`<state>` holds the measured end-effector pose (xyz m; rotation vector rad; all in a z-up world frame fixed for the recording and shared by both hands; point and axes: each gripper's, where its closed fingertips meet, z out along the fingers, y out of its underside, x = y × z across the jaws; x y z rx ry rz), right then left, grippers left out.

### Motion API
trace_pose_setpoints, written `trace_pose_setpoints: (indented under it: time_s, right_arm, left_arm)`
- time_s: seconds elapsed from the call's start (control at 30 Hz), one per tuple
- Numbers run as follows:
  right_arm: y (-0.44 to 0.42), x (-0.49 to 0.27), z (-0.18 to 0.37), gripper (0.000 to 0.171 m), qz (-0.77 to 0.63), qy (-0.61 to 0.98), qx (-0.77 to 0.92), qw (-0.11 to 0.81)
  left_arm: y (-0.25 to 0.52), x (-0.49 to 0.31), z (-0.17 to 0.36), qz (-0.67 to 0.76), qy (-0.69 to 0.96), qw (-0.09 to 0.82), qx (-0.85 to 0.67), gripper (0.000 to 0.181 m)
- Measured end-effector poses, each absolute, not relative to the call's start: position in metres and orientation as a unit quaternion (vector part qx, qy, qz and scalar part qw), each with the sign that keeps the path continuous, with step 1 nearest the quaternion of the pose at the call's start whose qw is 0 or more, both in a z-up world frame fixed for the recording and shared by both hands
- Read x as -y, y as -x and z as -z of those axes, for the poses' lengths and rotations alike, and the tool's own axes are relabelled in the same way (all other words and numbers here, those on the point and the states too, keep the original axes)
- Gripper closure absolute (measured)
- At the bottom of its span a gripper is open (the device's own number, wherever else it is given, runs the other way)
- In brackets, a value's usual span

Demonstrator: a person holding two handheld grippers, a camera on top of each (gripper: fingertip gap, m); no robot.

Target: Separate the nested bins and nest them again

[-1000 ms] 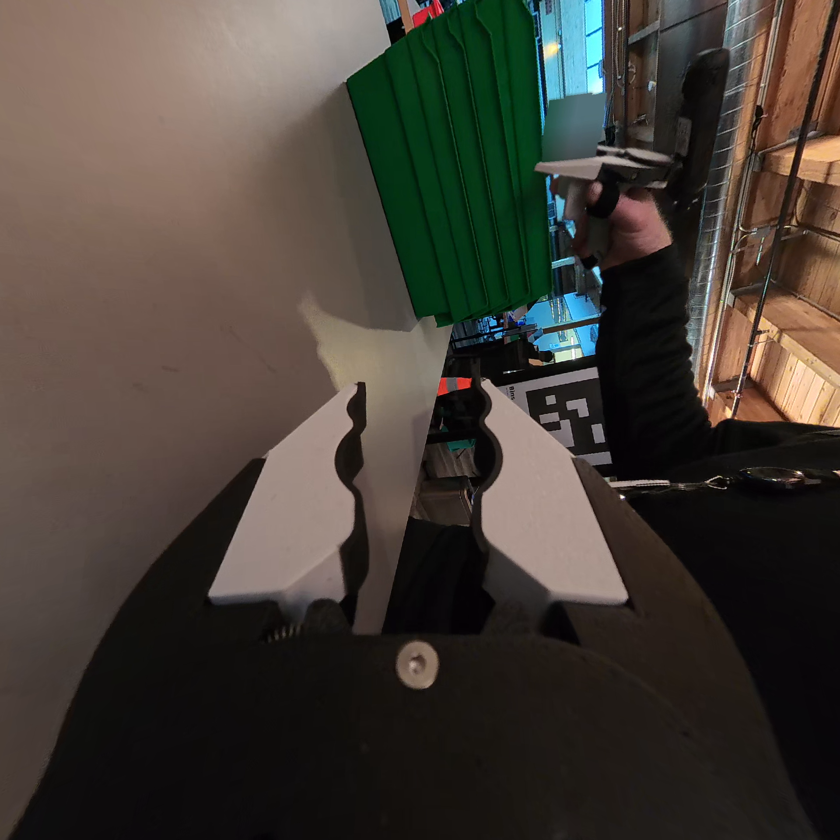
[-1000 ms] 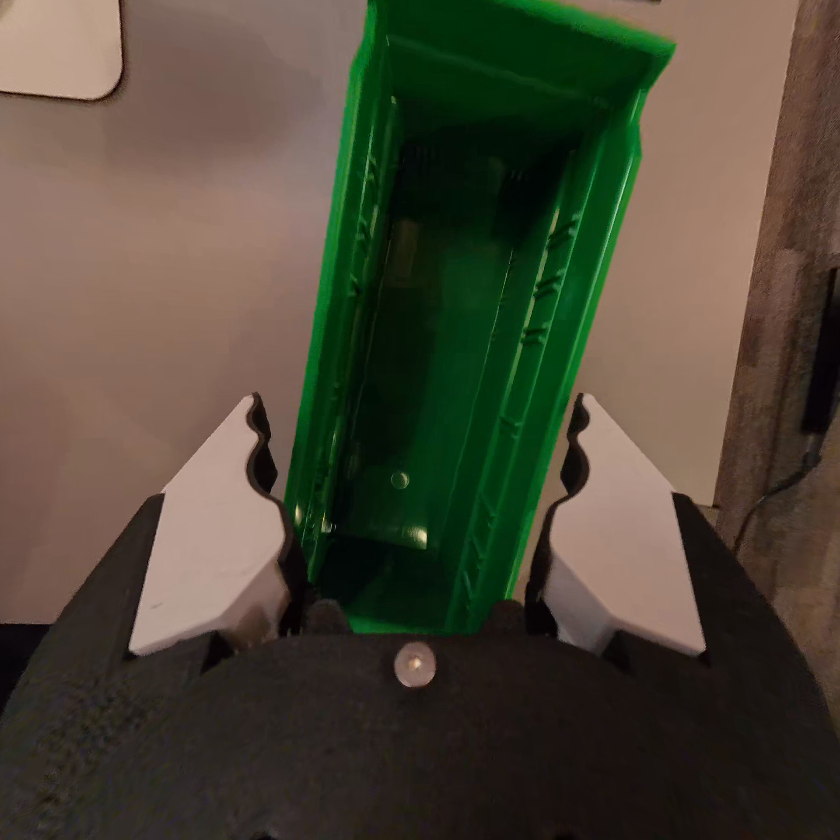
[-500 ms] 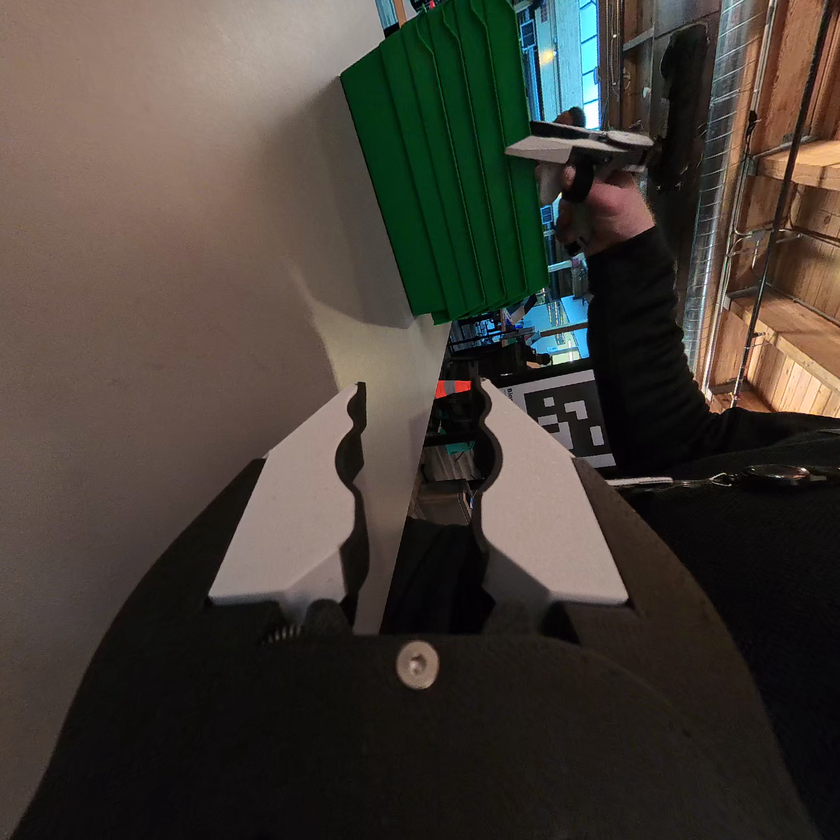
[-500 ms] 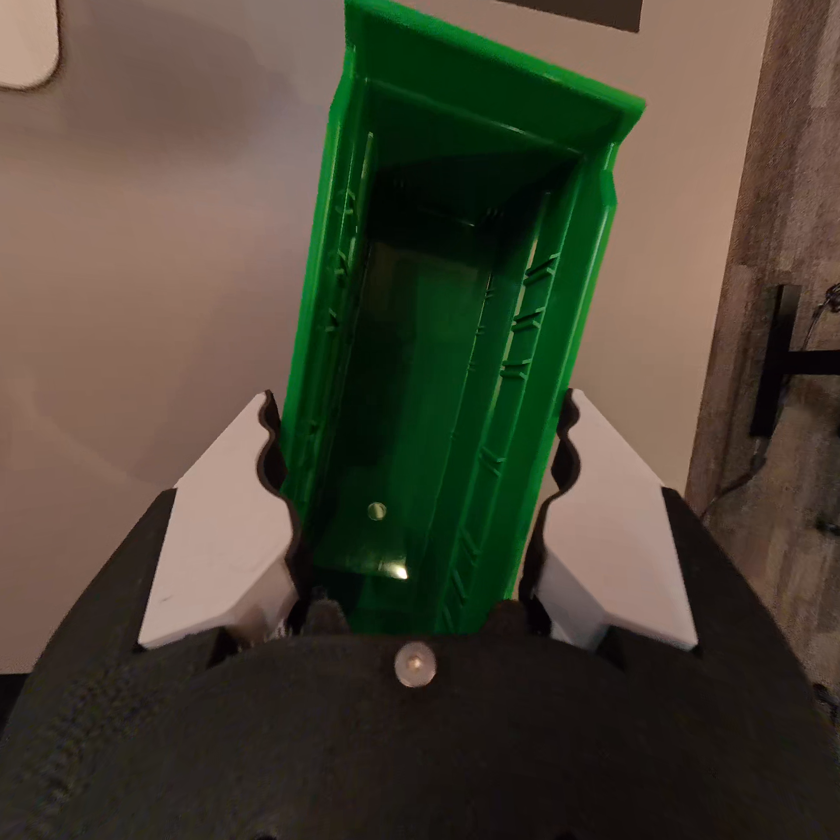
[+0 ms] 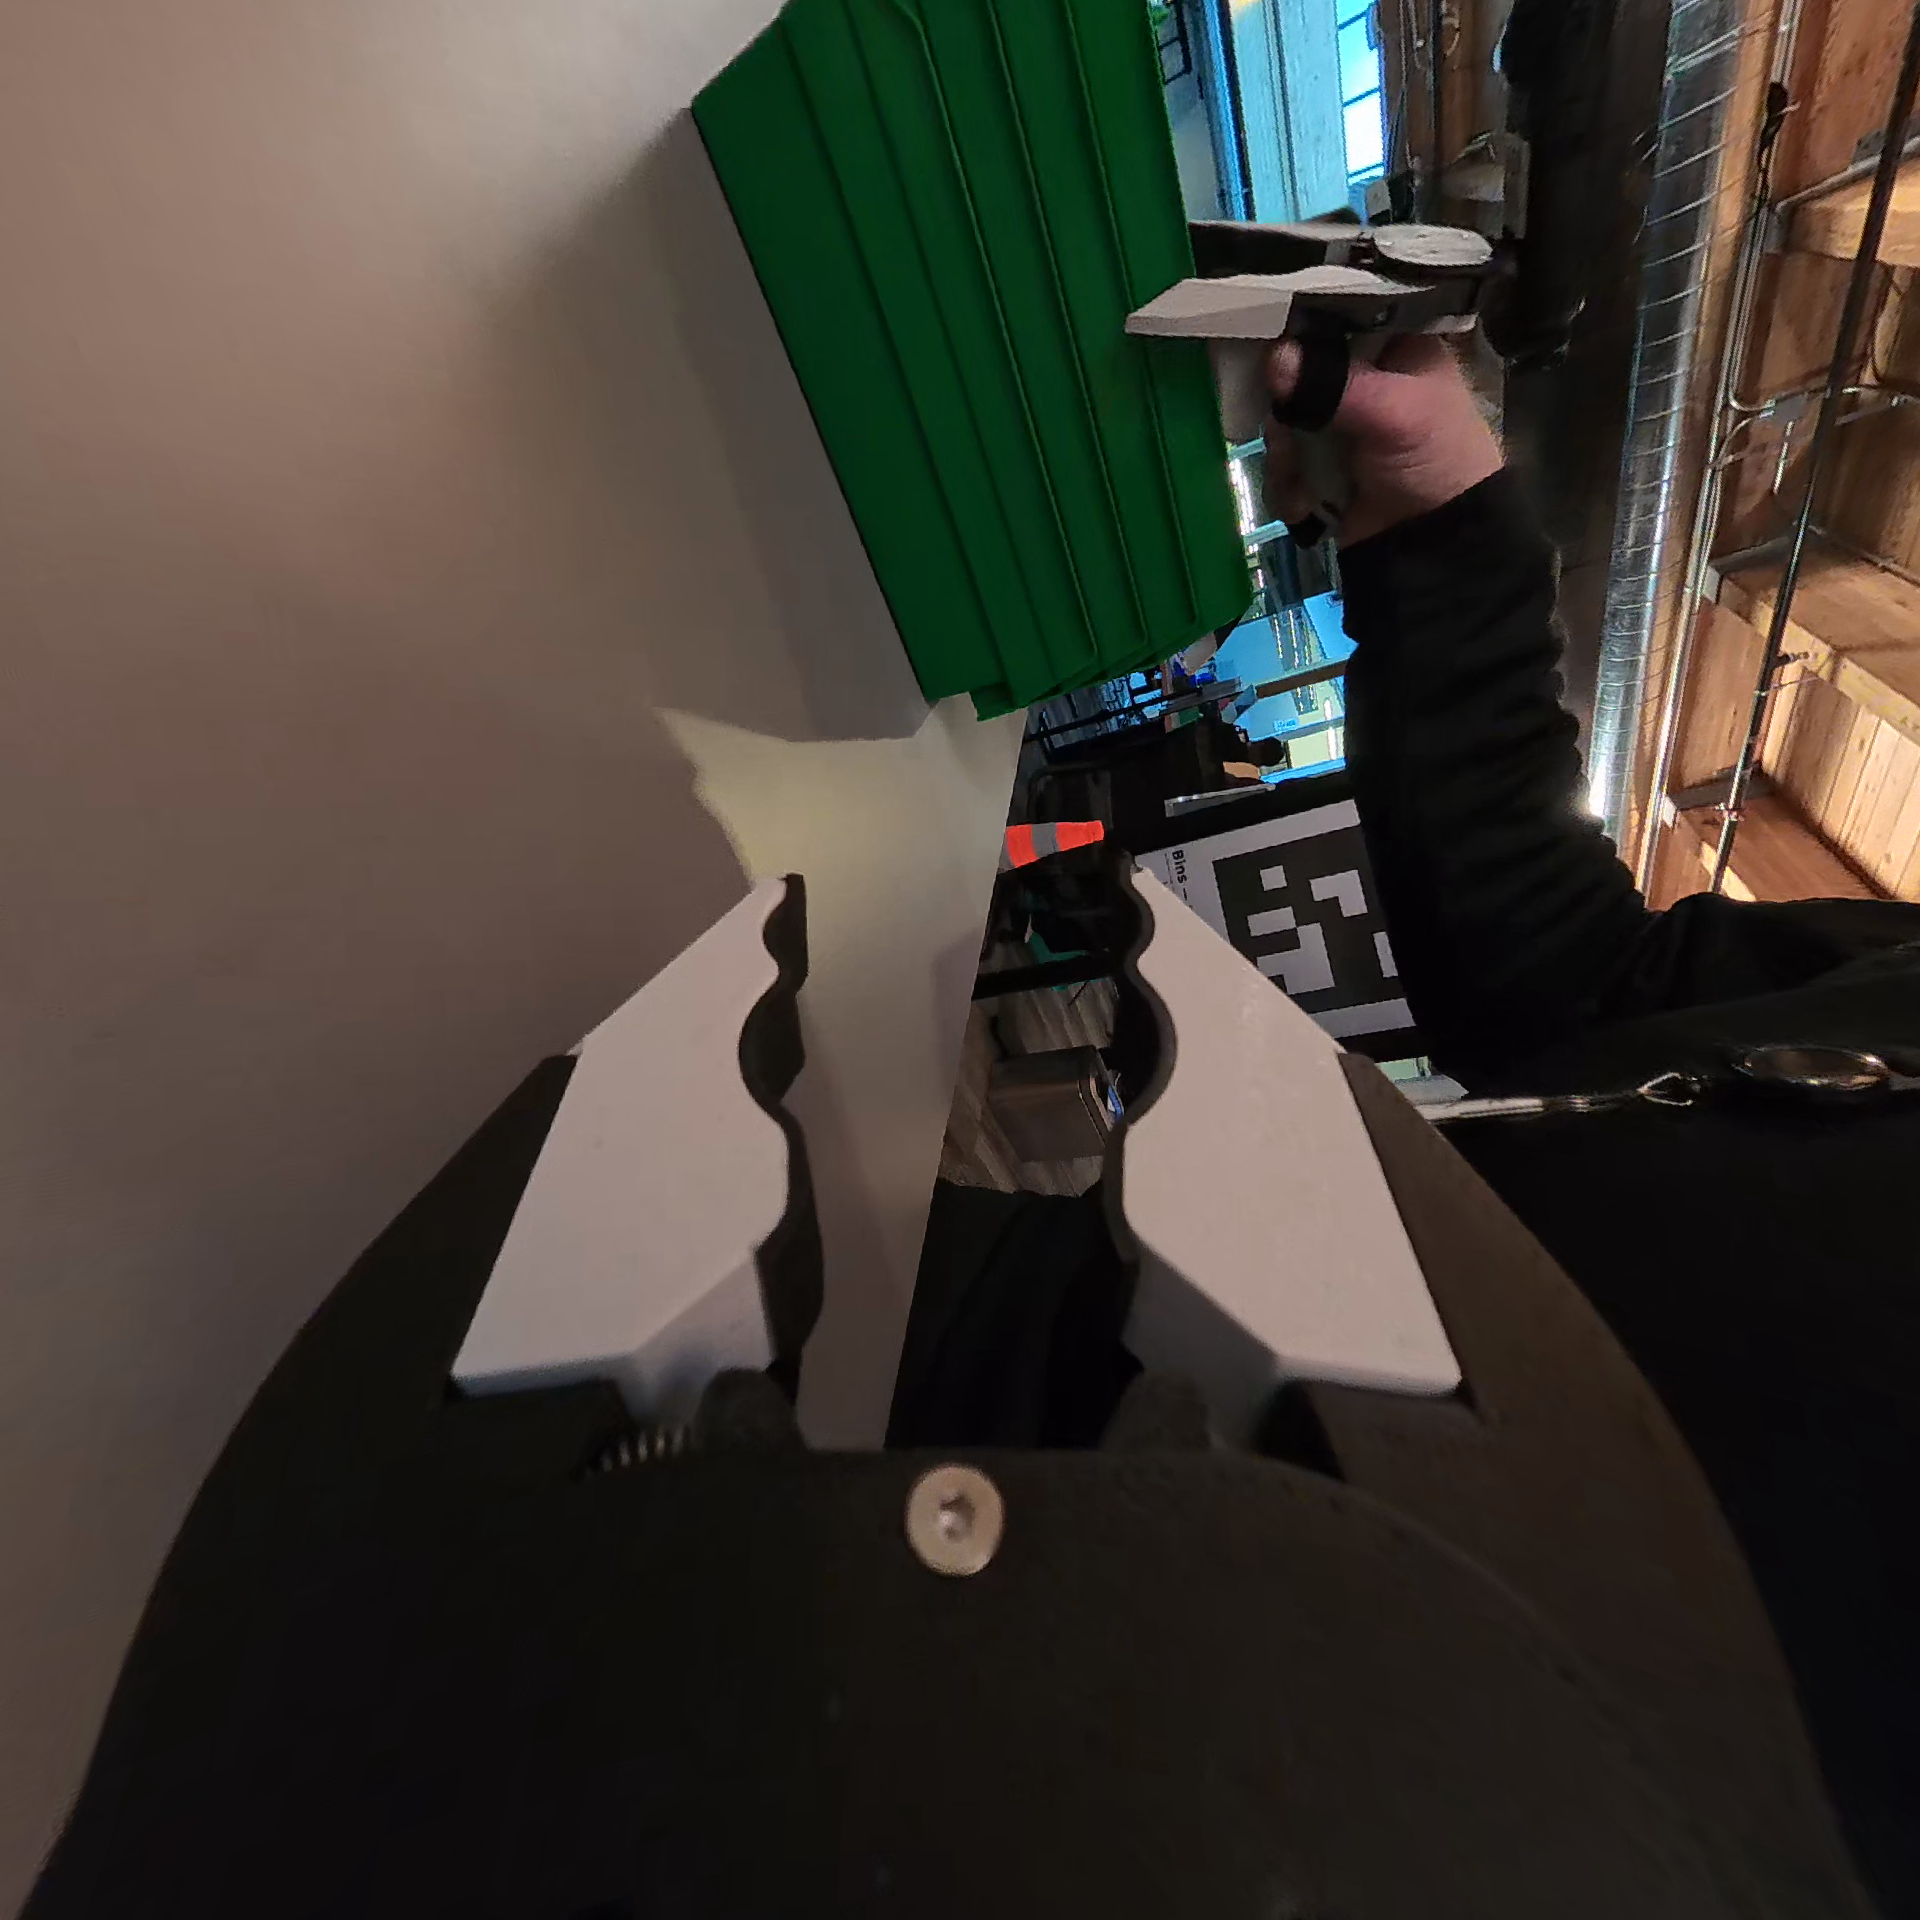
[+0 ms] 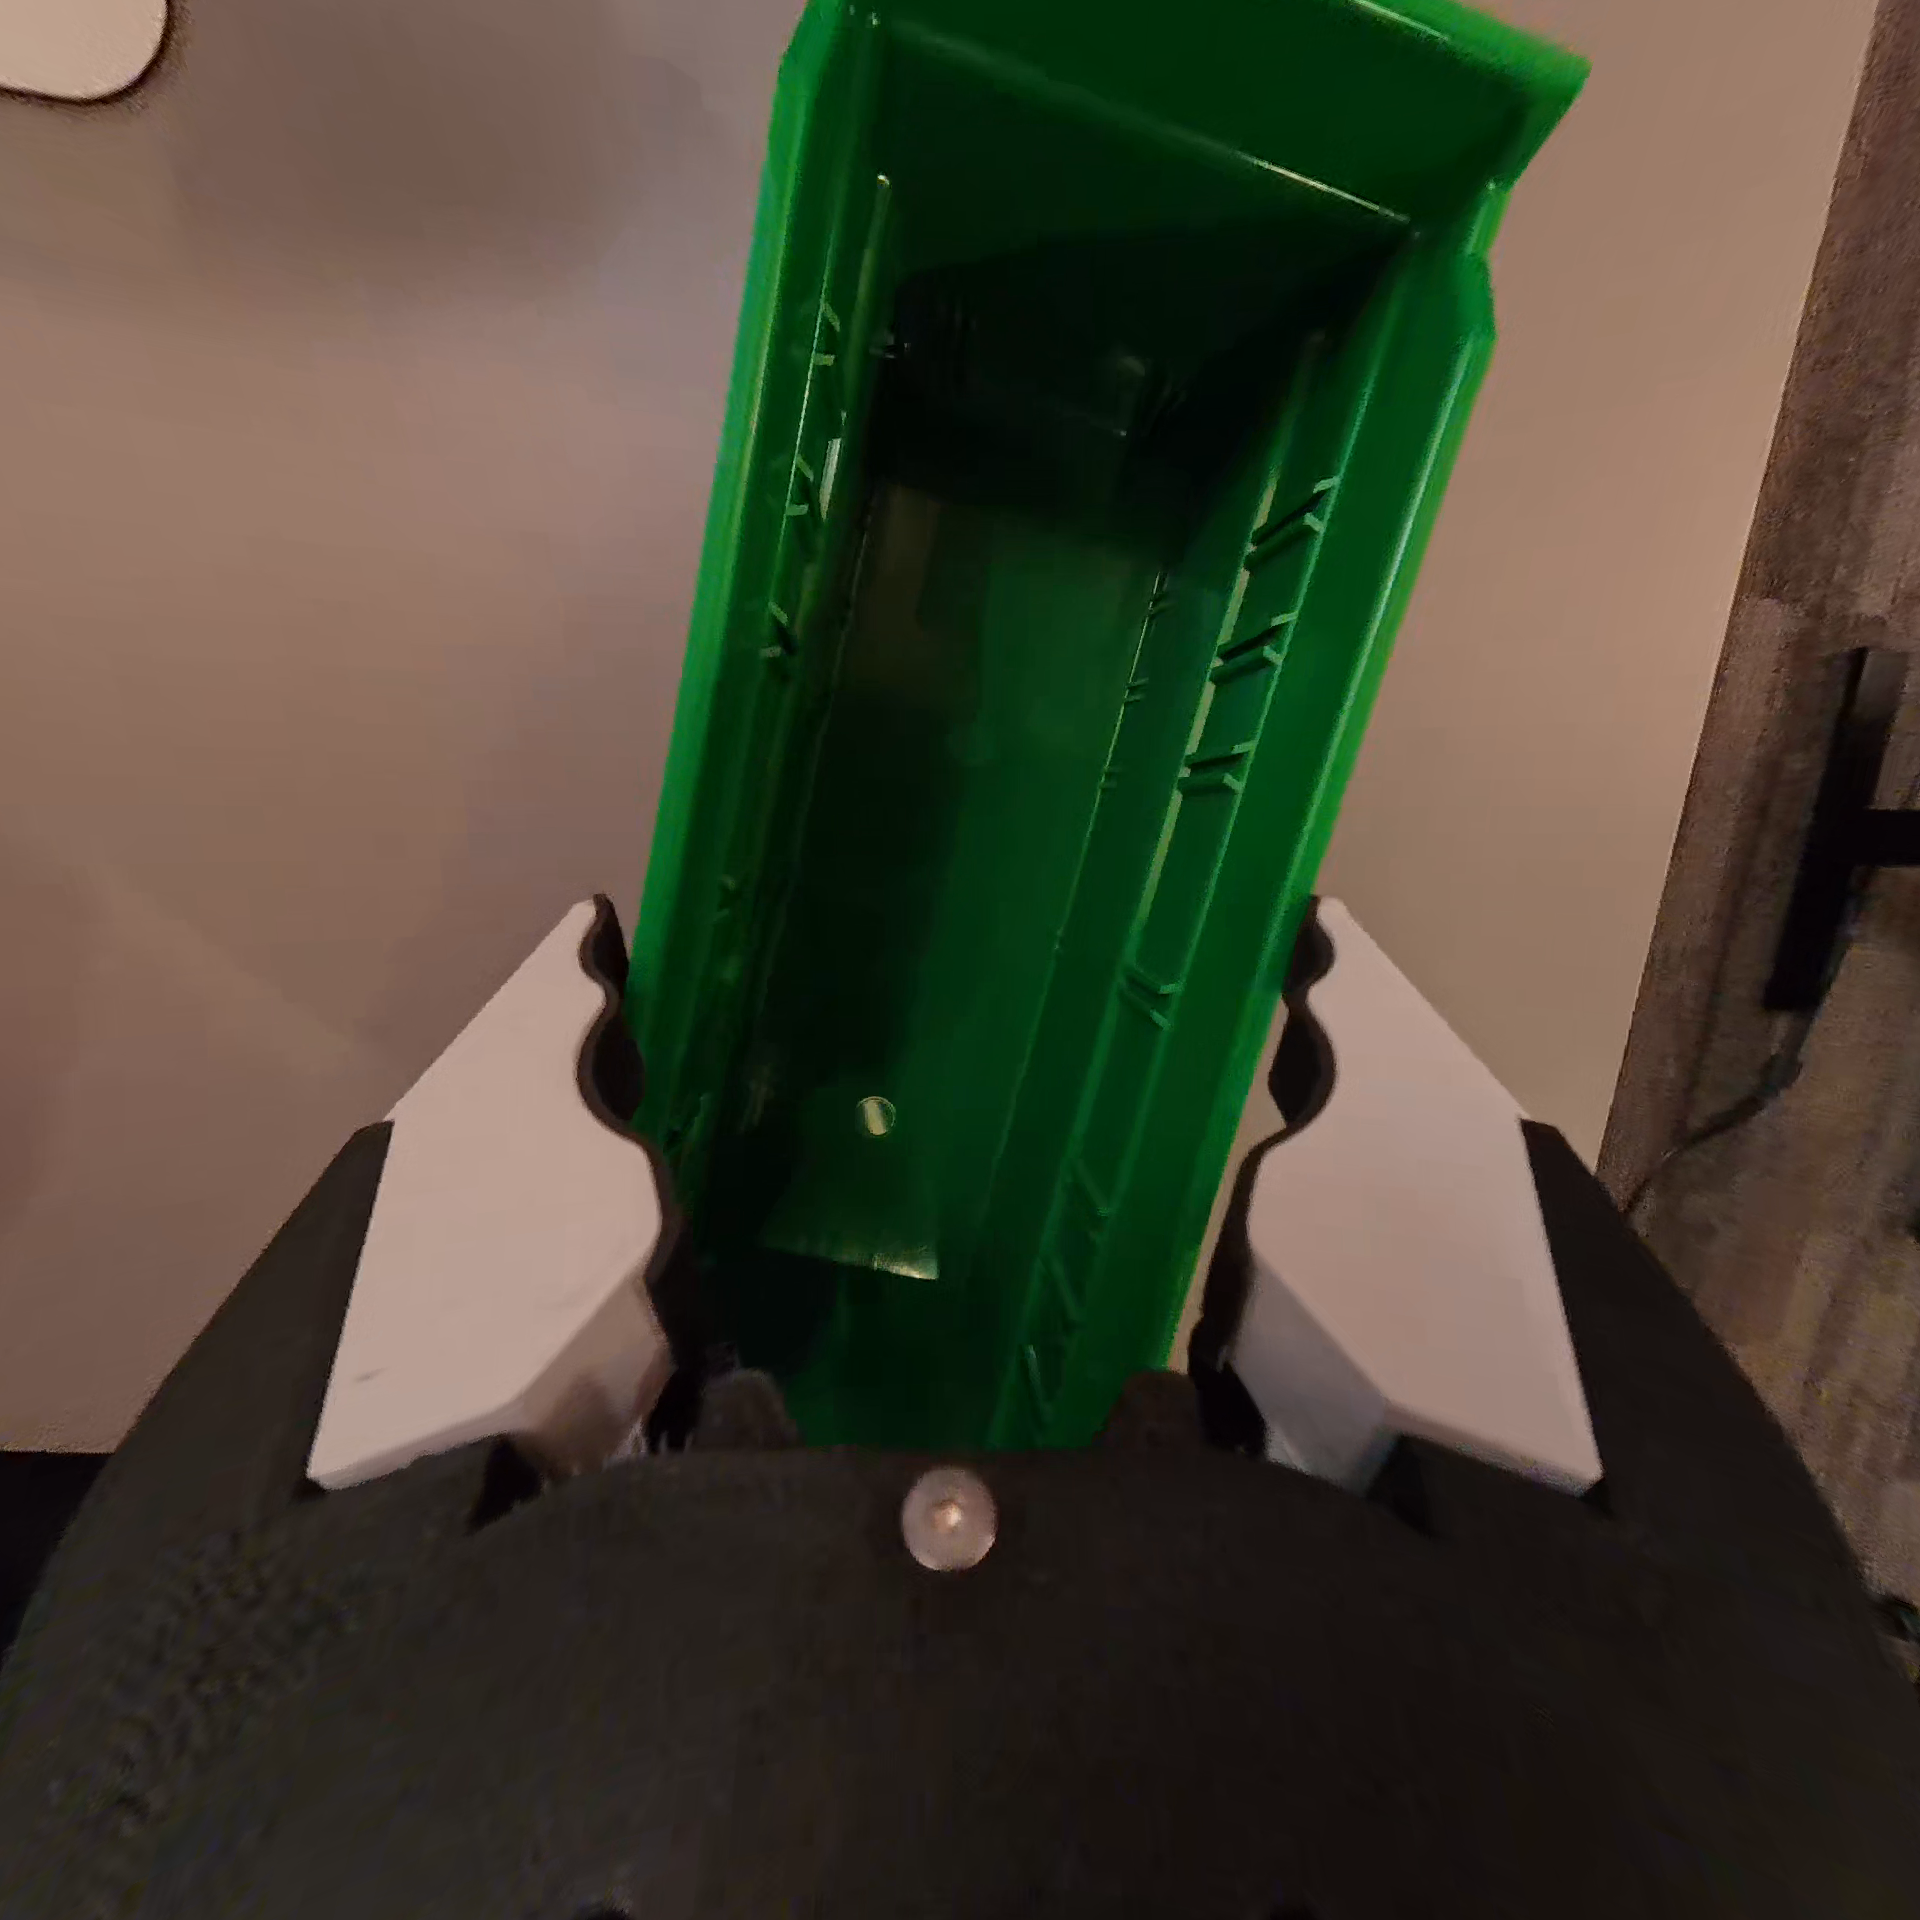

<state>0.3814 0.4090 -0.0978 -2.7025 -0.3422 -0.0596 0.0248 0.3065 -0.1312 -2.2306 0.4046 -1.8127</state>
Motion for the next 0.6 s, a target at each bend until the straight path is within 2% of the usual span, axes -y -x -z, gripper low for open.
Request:
trace_pose_setpoints:
  time_s: [0.33, 0.6]
  right_arm:
    - [-0.41, -0.424, 0.097, 0.05, 0.001, 0.957, 0.2, 0.209]
    - [-0.434, -0.431, 0.09, 0.045, -0.013, 0.96, 0.183, 0.21]
  left_arm:
    - [-0.038, -0.303, 0.131, 0.621, 0.762, 0.114, -0.145, 0.127]
    - [-0.038, -0.301, 0.131, 0.618, 0.764, 0.116, -0.144, 0.128]
